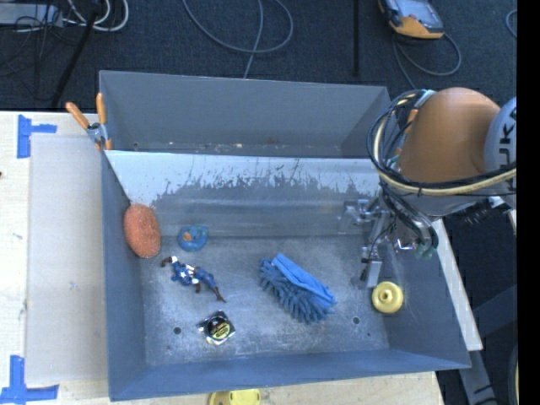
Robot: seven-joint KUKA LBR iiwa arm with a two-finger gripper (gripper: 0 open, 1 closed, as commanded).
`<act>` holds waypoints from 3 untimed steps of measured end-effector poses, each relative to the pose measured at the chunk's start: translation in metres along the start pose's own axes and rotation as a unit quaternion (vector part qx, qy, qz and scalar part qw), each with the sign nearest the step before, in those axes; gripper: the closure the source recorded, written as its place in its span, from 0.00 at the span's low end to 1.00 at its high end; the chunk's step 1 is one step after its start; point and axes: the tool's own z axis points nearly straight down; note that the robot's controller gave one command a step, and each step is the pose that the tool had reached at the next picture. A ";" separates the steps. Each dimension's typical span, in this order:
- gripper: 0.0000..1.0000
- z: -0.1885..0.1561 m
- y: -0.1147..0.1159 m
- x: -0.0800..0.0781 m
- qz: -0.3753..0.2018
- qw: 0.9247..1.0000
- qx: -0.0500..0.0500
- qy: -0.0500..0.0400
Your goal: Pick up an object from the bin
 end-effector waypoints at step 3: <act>0.00 0.093 0.036 0.001 0.044 0.999 0.000 -0.005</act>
Offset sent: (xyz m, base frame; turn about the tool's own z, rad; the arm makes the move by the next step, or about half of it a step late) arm 0.0176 0.0526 -0.1063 0.1069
